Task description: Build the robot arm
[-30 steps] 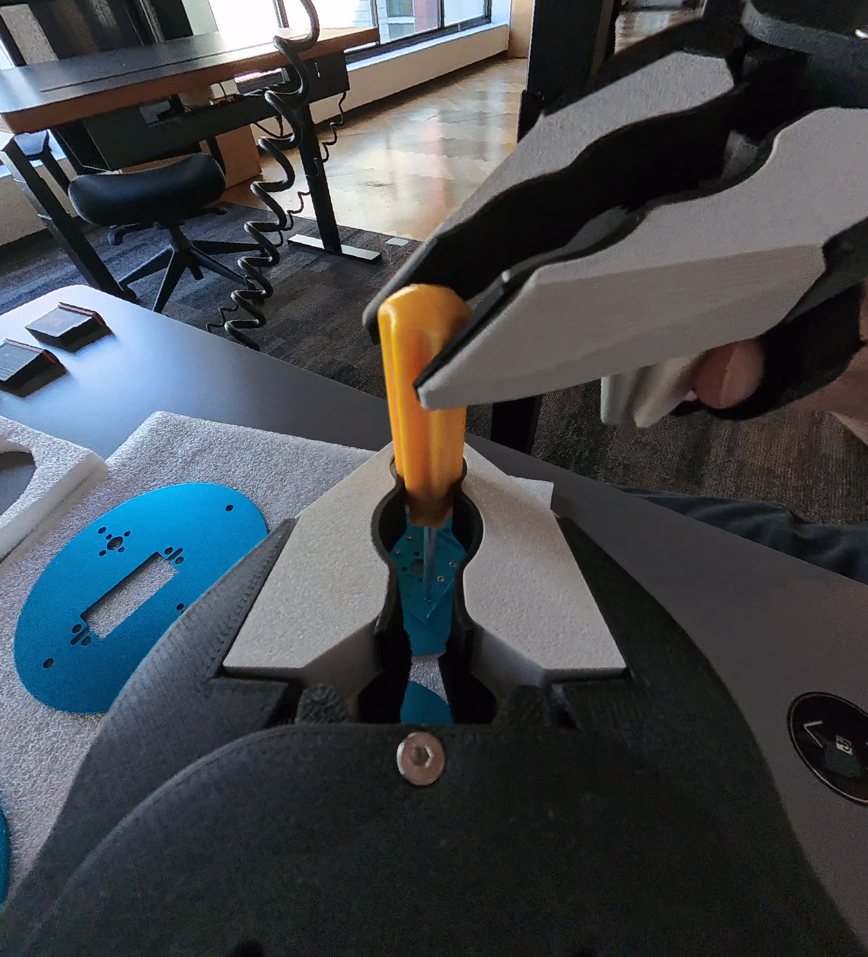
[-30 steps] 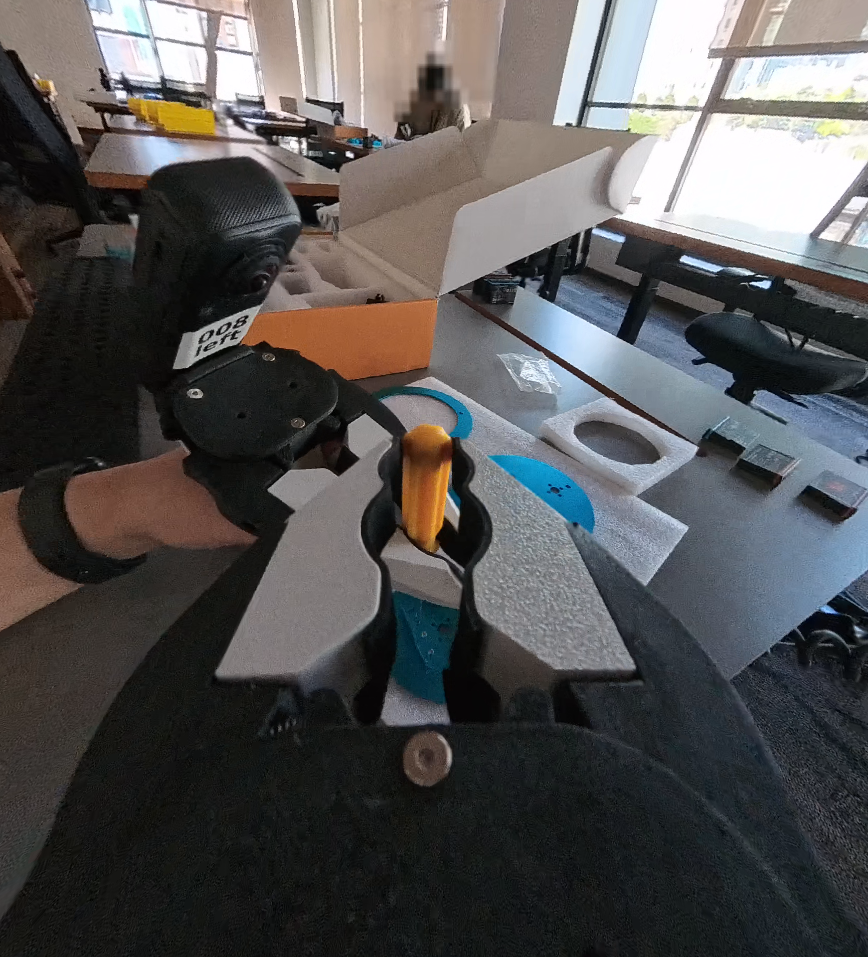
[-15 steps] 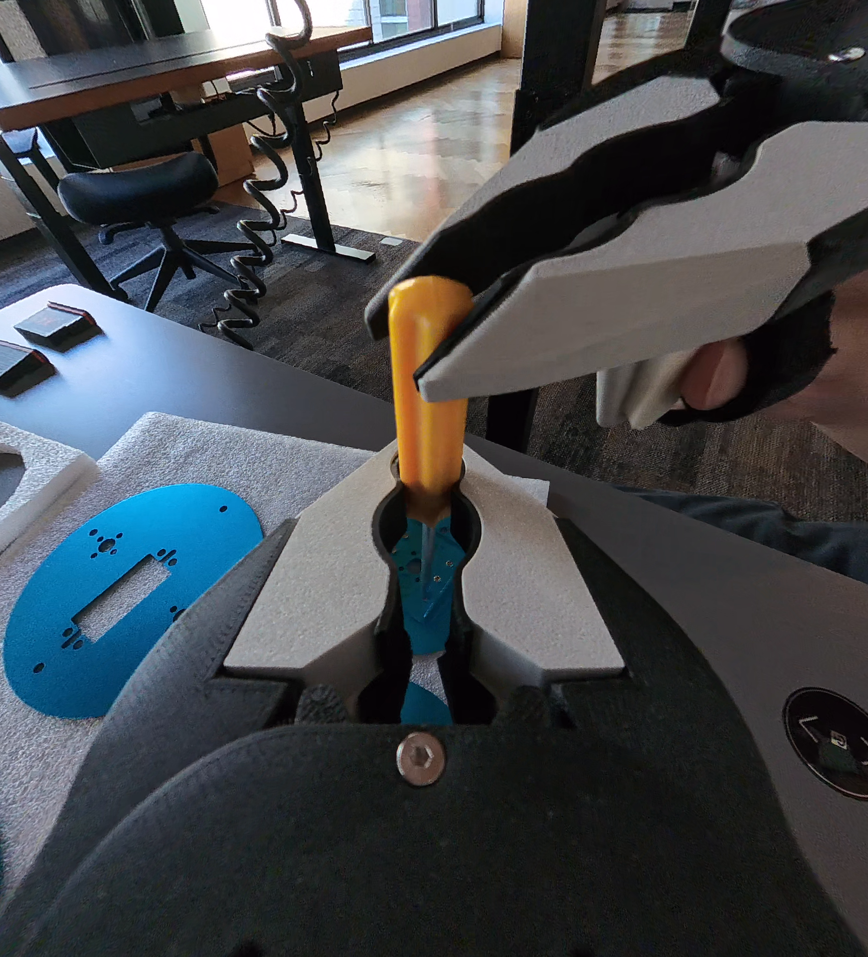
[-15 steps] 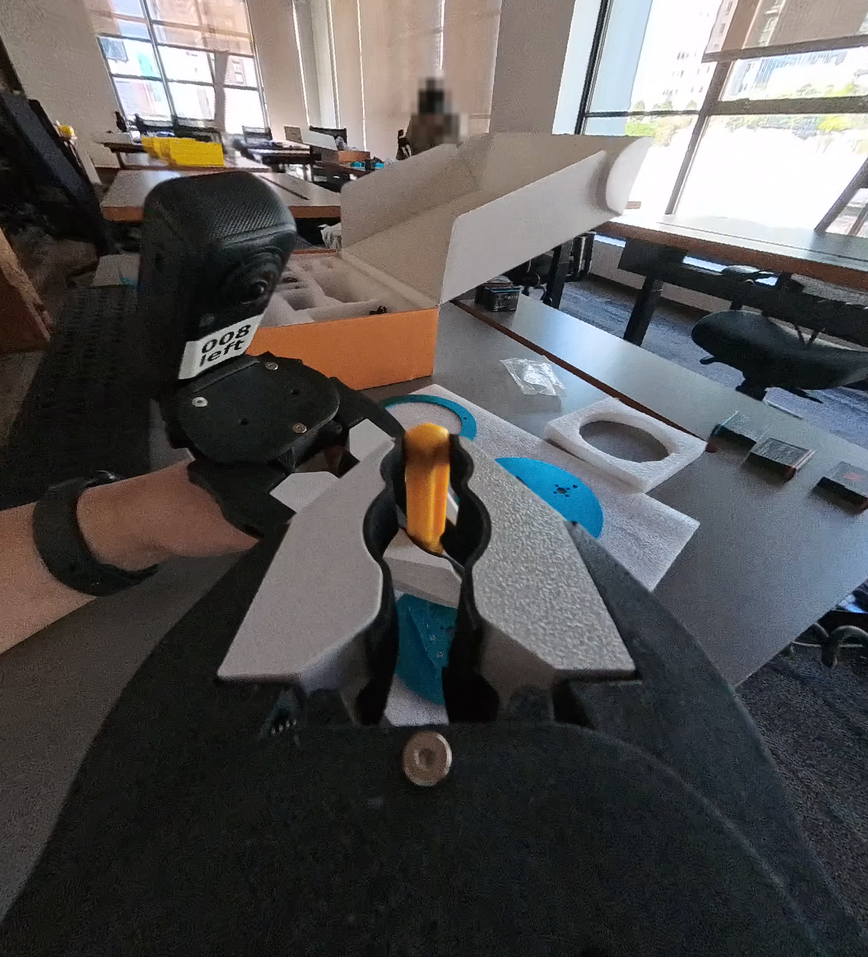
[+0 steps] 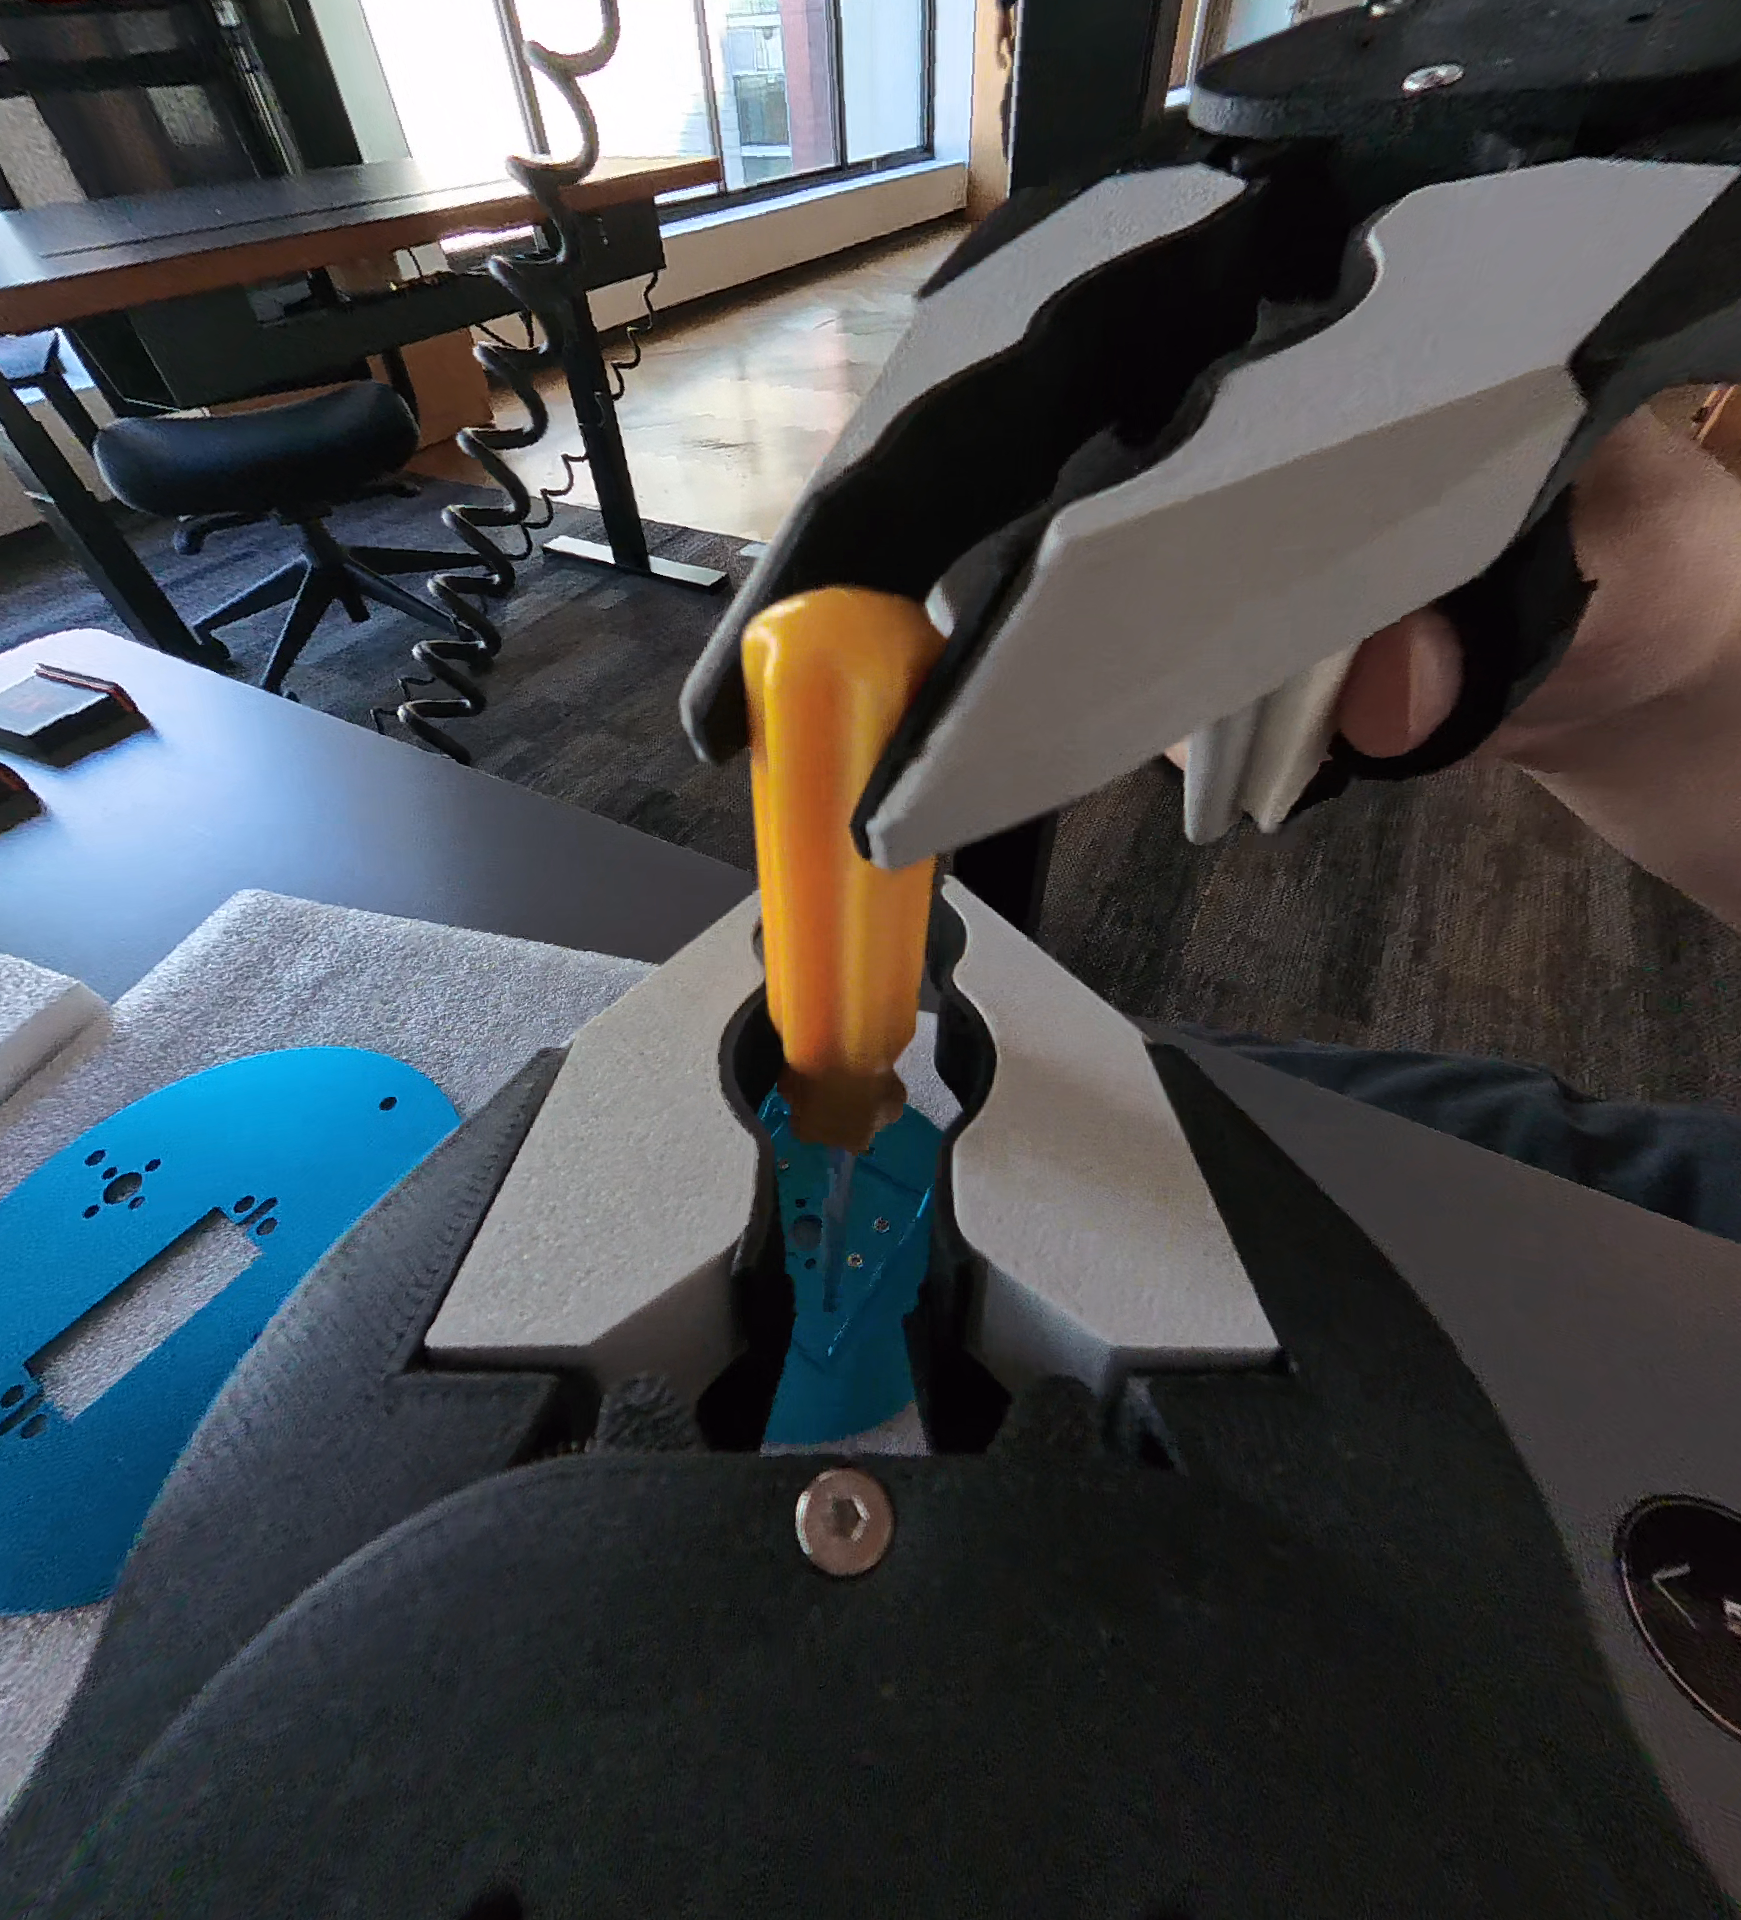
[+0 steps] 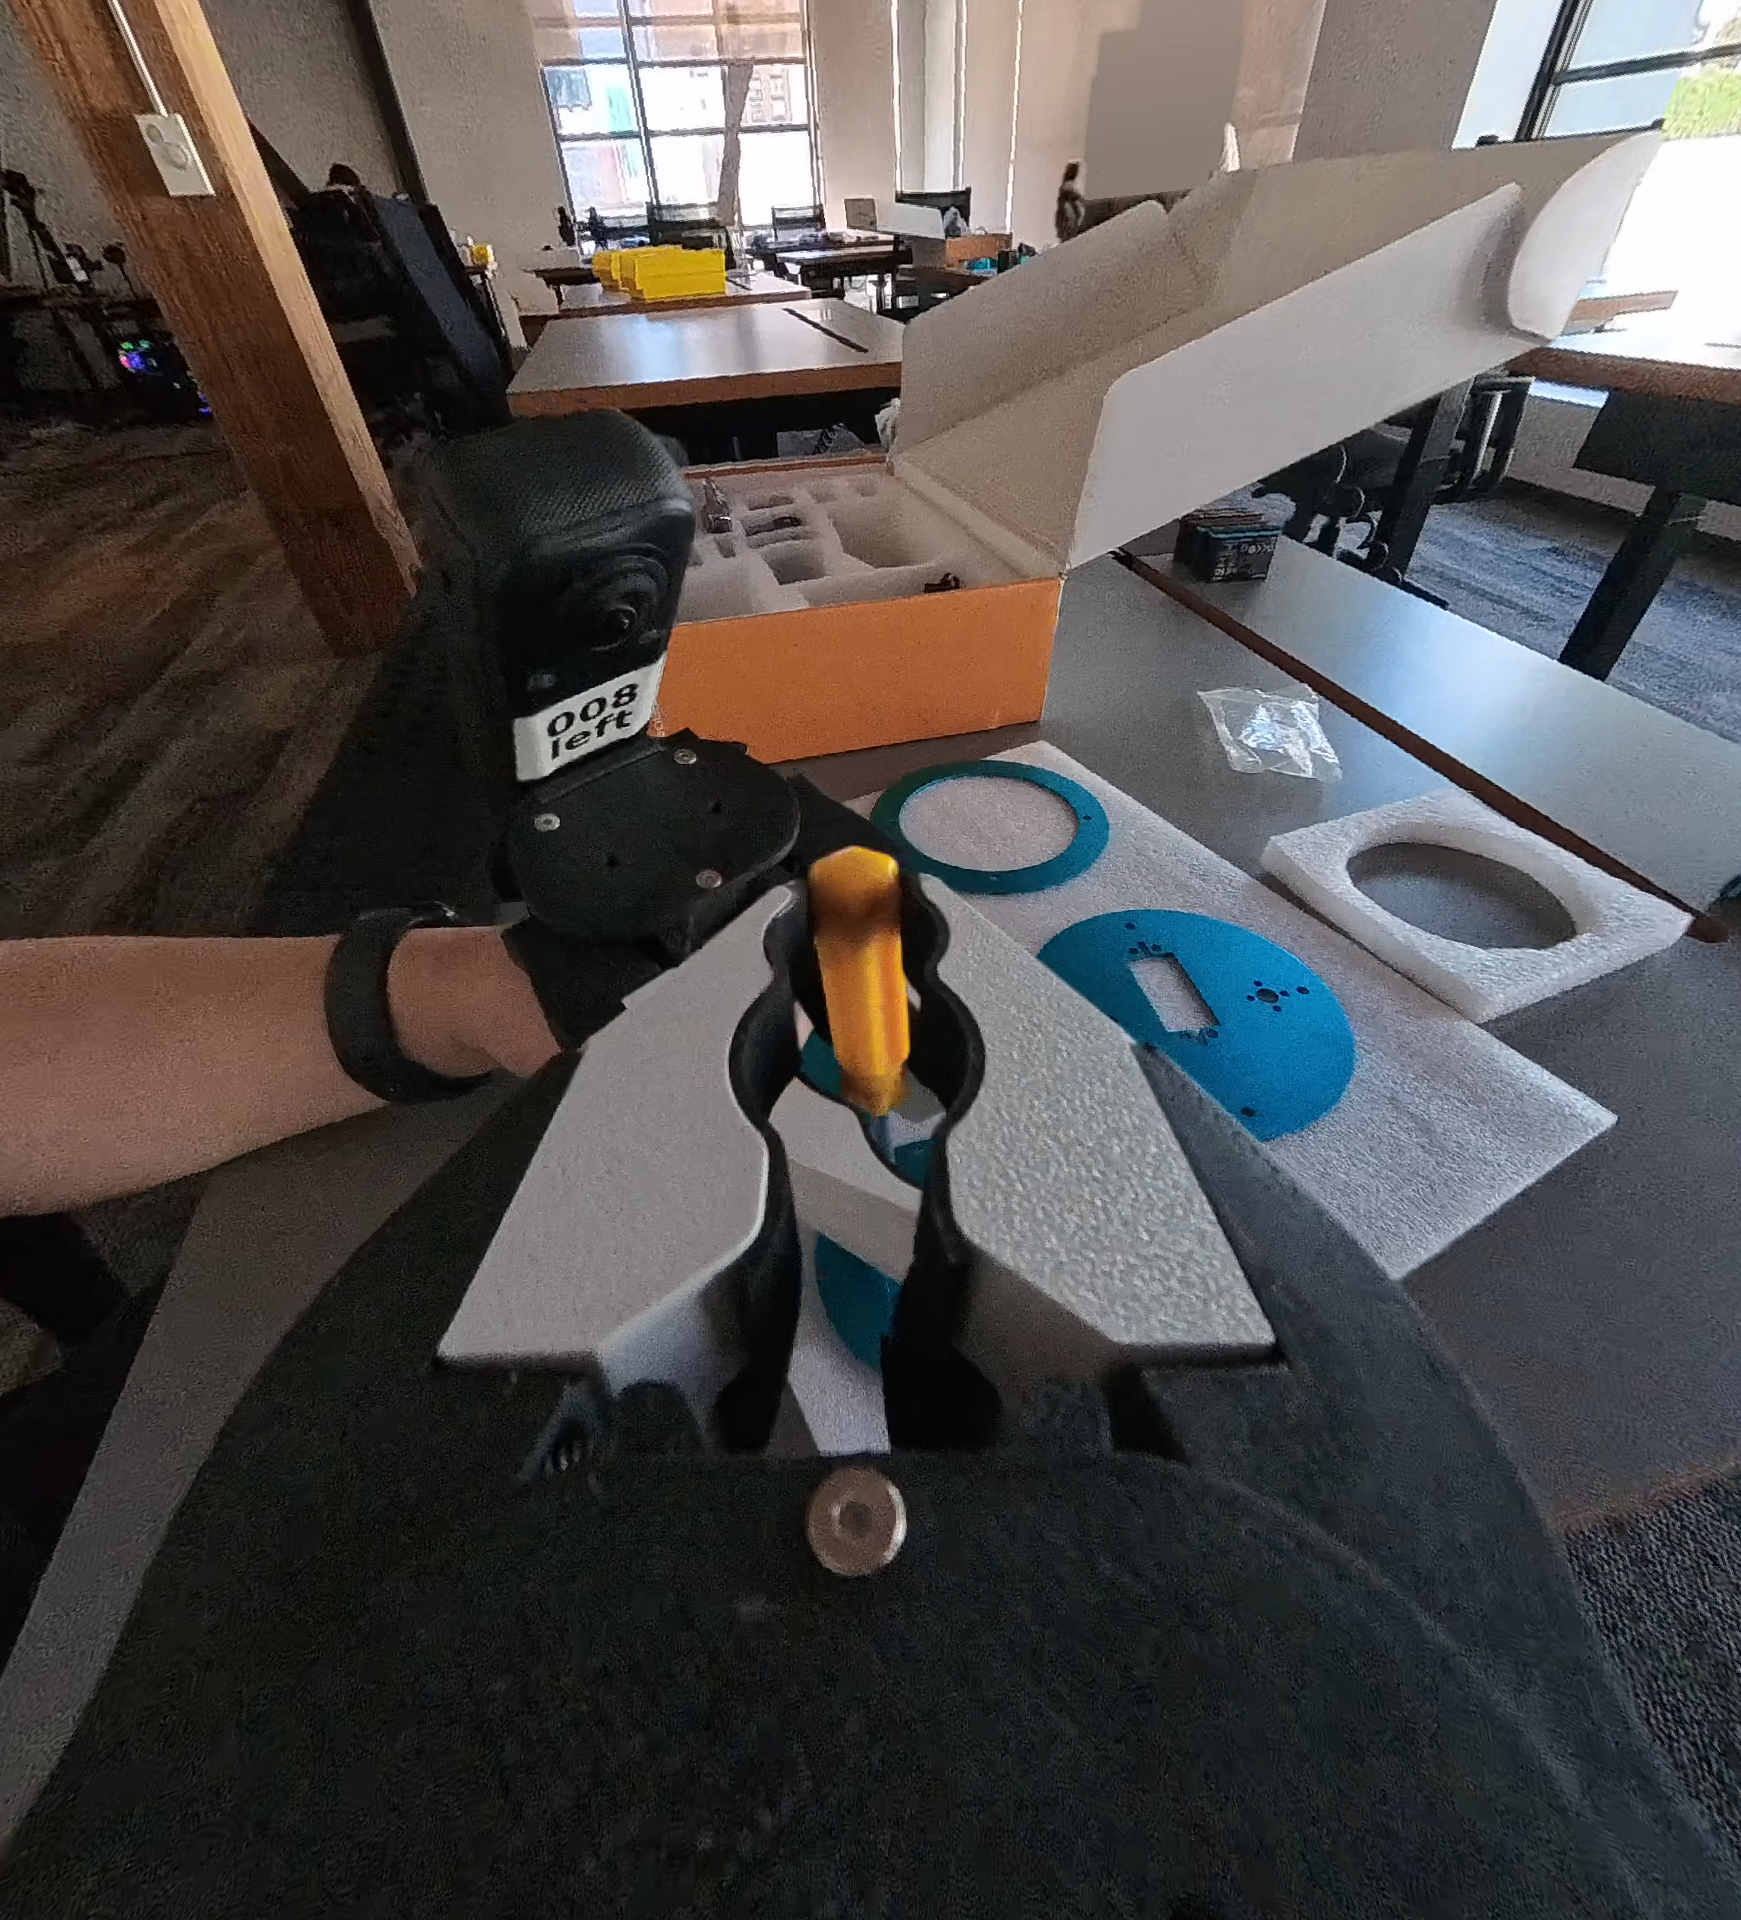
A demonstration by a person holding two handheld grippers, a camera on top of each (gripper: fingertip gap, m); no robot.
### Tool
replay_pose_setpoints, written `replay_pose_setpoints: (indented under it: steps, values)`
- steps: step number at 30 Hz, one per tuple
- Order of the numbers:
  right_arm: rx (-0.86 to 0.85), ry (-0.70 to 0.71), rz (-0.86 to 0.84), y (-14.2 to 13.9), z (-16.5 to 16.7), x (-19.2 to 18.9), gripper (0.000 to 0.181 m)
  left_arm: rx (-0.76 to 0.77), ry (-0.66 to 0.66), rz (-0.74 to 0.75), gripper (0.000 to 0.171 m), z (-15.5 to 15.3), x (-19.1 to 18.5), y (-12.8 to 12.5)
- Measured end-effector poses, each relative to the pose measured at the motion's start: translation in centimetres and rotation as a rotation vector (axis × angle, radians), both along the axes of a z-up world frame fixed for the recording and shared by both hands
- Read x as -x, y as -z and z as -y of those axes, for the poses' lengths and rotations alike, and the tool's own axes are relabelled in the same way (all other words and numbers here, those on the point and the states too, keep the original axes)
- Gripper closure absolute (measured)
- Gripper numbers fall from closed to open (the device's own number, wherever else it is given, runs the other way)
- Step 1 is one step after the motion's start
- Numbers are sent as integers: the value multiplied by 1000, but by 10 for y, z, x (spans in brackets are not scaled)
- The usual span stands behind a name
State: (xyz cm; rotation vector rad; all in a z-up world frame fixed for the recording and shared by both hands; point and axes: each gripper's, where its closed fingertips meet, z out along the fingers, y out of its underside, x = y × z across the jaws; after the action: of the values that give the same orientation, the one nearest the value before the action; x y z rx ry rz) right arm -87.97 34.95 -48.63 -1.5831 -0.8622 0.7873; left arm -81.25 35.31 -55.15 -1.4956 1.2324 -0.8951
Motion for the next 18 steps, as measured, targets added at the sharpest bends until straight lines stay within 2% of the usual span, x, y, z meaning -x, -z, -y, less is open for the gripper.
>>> replay_pose_setpoints:
  steps: [1, 3, 9, 15, 18]
  values:
    - [-5, -15, 9, 0, 2, 3, 165, 2, 3, -16, 152, 1, -2, 2]
    - [-17, -8, 42, 1, 1, 5, 166, 8, -46, -49, 170, -6, -2, 7]
    - [48, 40, 58, 2, -6, 2, 165, 47, -67, -43, 171, -9, -2, 7]
    - [-5, 279, 81, 2, -10, -4, 165, 41, -88, -57, 171, -11, -4, 8]
    - [-49, 165, 156, 2, -8, -1, 161, 32, -88, -61, 171, -10, -3, 8]
